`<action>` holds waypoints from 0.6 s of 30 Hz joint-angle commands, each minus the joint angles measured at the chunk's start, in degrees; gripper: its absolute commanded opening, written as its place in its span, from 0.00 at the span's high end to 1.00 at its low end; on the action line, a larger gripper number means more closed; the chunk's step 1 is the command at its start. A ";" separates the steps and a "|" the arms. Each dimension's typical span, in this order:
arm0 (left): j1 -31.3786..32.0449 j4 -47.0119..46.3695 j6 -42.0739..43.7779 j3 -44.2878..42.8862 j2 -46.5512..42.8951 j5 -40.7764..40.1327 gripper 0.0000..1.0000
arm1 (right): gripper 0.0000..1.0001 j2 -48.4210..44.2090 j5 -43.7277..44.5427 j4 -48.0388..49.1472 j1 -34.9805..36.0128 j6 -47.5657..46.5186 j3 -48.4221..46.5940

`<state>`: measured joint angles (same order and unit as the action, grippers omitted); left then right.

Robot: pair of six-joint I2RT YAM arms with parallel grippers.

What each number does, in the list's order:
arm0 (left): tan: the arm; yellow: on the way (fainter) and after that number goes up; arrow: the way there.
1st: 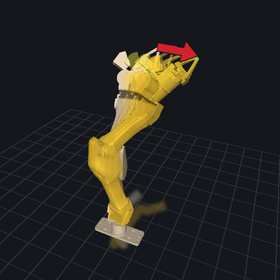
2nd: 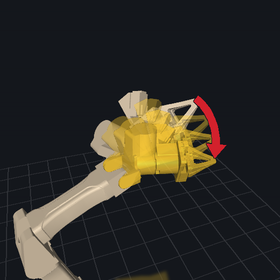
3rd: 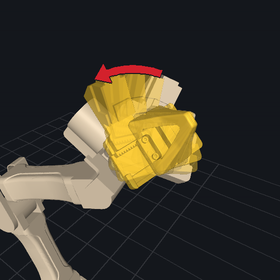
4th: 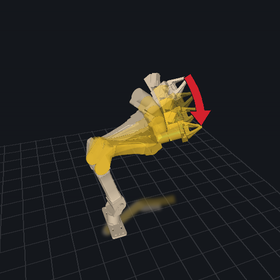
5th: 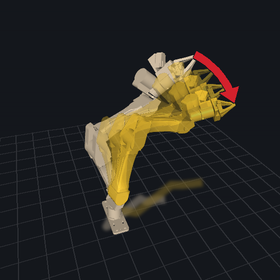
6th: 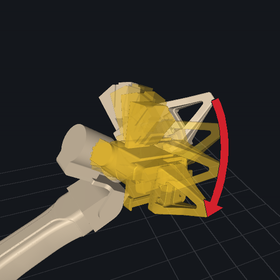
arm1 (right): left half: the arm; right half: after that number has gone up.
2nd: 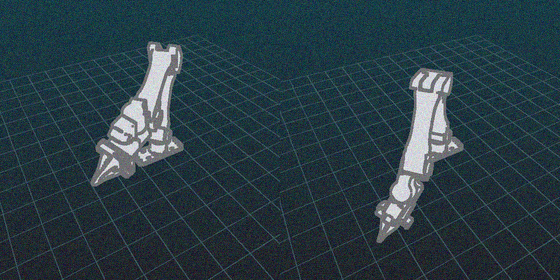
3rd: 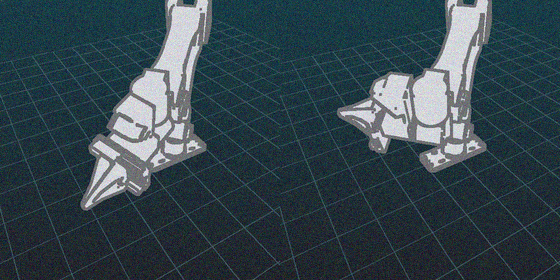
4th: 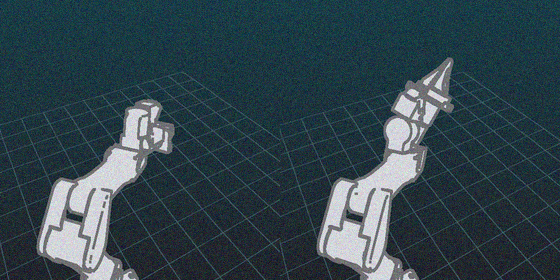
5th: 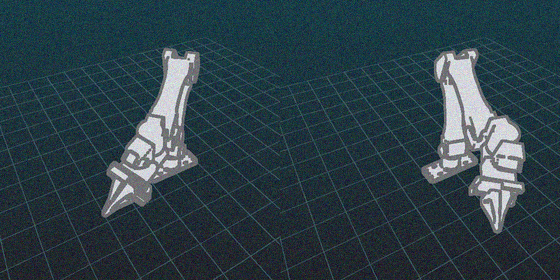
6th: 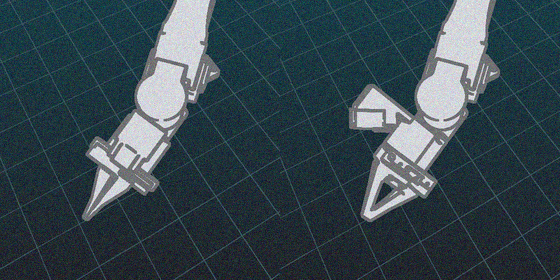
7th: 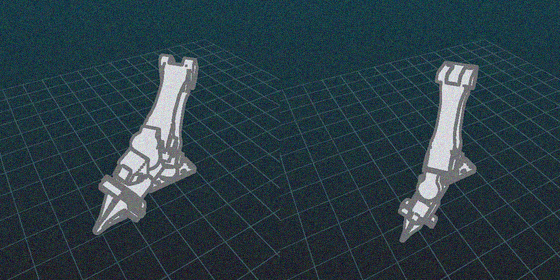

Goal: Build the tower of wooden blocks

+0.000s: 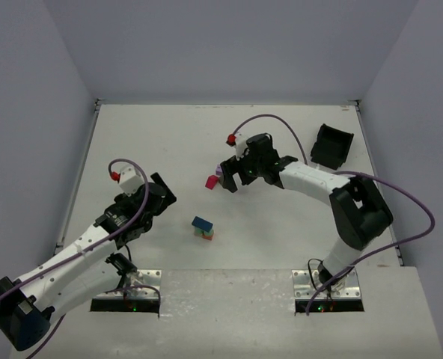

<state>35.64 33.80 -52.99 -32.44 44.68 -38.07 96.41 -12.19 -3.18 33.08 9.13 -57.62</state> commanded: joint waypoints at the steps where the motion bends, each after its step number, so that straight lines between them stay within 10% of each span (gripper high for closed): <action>1: -0.26 -2.65 0.97 -2.94 1.09 0.16 0.00 | 0.01 6.04 3.46 -1.63 -0.08 -0.15 -8.45; 18: -0.31 -4.58 2.96 -2.20 2.14 -0.28 0.00 | 0.13 16.11 2.24 -0.22 0.39 -2.81 -12.68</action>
<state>35.64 31.95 -51.05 -32.97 46.39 -38.13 111.72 -8.01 -7.12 33.12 8.40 -70.20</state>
